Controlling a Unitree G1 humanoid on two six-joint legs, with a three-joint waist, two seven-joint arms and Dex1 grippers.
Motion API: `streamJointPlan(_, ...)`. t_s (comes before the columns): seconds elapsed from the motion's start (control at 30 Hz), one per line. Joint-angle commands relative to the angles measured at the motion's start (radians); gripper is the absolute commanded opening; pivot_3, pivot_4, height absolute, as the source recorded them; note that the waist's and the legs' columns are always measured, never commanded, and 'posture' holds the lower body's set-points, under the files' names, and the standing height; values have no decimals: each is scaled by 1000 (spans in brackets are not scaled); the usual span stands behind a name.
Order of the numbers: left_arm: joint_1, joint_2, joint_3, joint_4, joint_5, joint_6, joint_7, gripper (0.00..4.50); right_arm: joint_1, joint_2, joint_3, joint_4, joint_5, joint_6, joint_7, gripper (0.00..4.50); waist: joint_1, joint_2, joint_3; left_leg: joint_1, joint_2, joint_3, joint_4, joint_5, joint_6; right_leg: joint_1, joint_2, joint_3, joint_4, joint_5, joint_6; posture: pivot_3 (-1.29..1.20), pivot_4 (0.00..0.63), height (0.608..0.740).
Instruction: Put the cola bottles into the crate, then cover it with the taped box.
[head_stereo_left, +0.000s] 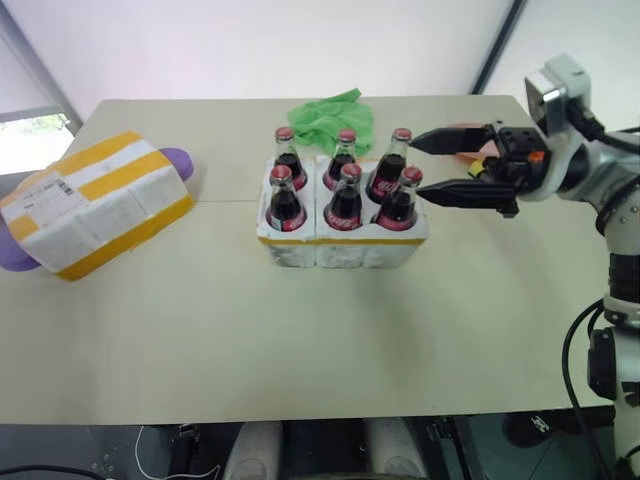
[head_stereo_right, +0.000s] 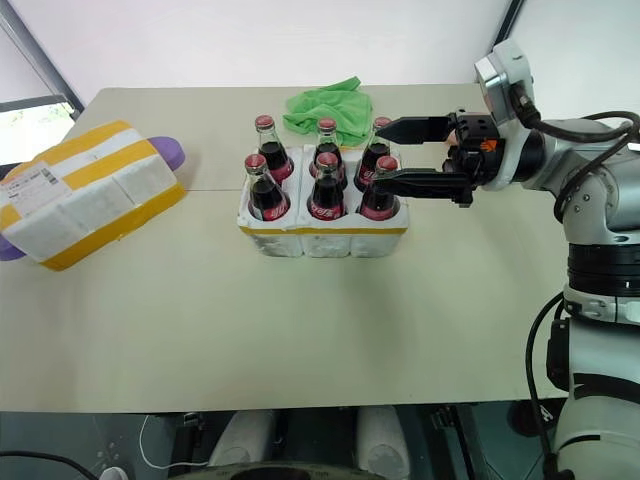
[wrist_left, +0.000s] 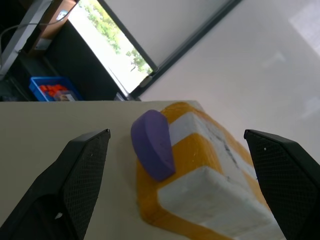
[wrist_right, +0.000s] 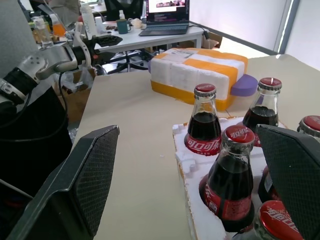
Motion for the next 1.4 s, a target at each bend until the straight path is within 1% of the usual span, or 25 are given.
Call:
streamJointPlan(0.03,103,95,-89,-7,317,-53,-81,4500,-5,-11,-20,-37,1,-8,-8,4461,-4,-1,0,0,0,0,-1,0,0,-1,0,0,0,0,0,0,150,740)
streamJointPlan(0.07,141,122,-109,-9,392,-60,-110,4500,-3,-12,-22,-37,1,-8,-12,4461,-6,-1,-1,-1,0,1,-1,0,0,-2,0,0,0,0,0,0,150,740)
streamJointPlan(0.1,200,168,-146,-6,520,-86,-134,4500,-2,-11,-25,-38,2,-5,-19,4461,-7,-1,-1,-2,1,1,-2,0,0,-4,0,0,-1,0,0,0,150,740)
streamJointPlan(0.13,242,199,-170,2,601,-98,-161,4500,1,-11,-28,-38,5,-1,-25,4461,-7,-1,-1,-3,1,1,-3,0,0,-5,0,1,-1,0,0,0,150,740)
streamJointPlan(0.2,344,295,-249,21,843,-159,-198,4500,8,-10,-31,-39,8,3,-34,4461,-5,-1,-1,-3,1,2,-3,0,0,-7,0,1,-1,0,-1,0,150,740)
streamJointPlan(0.23,384,361,-295,40,961,-189,-219,4500,13,-10,-30,-40,7,1,-36,4461,-4,0,0,-4,1,2,-4,0,0,-7,0,1,-1,0,-1,0,150,740)
streamJointPlan(0.27,405,402,-325,55,1043,-214,-236,4500,17,-10,-29,-42,7,0,-39,4461,-1,0,0,-4,1,2,-4,0,0,-7,0,1,-1,0,-1,0,150,740)
streamJointPlan(0.37,403,485,-406,117,1214,-230,-250,4500,25,-7,-29,-48,10,2,-46,4461,2,1,0,-4,1,3,-4,-1,-1,-8,-2,0,-2,0,-1,0,150,740)
streamJointPlan(0.43,386,547,-482,171,1352,-275,-249,4500,28,-4,-29,-49,12,3,-54,4461,0,1,0,-5,1,4,-5,-1,-2,-8,-4,0,-3,0,-1,0,150,740)
streamJointPlan(0.47,350,568,-521,209,1399,-297,-243,4500,29,-3,-29,-50,13,4,-57,4461,-2,1,0,-5,1,5,-5,-1,-2,-8,-4,0,-3,0,-1,0,150,740)
streamJointPlan(0.57,252,596,-585,292,1495,-356,-227,4500,30,-1,-28,-53,14,5,-64,4461,-2,1,-1,-5,1,6,-8,-1,-1,-10,-5,0,-5,0,-1,0,150,740)
streamJointPlan(0.67,154,625,-638,380,1579,-408,-213,4500,31,-3,-30,-59,16,8,-69,4461,-3,1,-1,-5,1,7,-16,0,0,-12,-5,0,-8,0,0,0,150,740)
streamJointPlan(0.73,86,636,-683,445,1614,-454,-214,4500,37,-8,-32,-67,14,5,-69,4461,-2,1,-1,-5,1,7,-19,0,0,-14,-4,-1,-6,2,3,0,150,740)
streamJointPlan(0.87,-34,642,-763,566,1679,-530,-206,4500,53,-21,-31,-85,15,1,-53,4461,-3,1,-1,-5,1,8,-22,0,0,-16,-4,-1,-6,3,4,0,150,740)
streamJointPlan(1.0,-124,640,-812,675,1712,-576,-194,4500,48,-25,-38,-86,18,7,-61,4461,-5,1,-1,-5,1,9,-21,0,1,-15,-4,-1,-6,3,4,0,150,740)
streamJointPlan(1.13,-200,630,-855,776,1730,-618,-178,4500,47,-31,-45,-87,21,11,-69,4461,-4,1,-1,-4,1,9,-17,0,0,-15,-4,-1,0,3,4,0,150,740)
streamJointPlan(1.4,-374,614,-952,965,1780,-698,-94,4500,56,-35,-51,-101,27,21,-78,4461,-2,1,-1,-3,2,8,-15,1,0,-14,-4,-2,2,3,5,0,150,740)
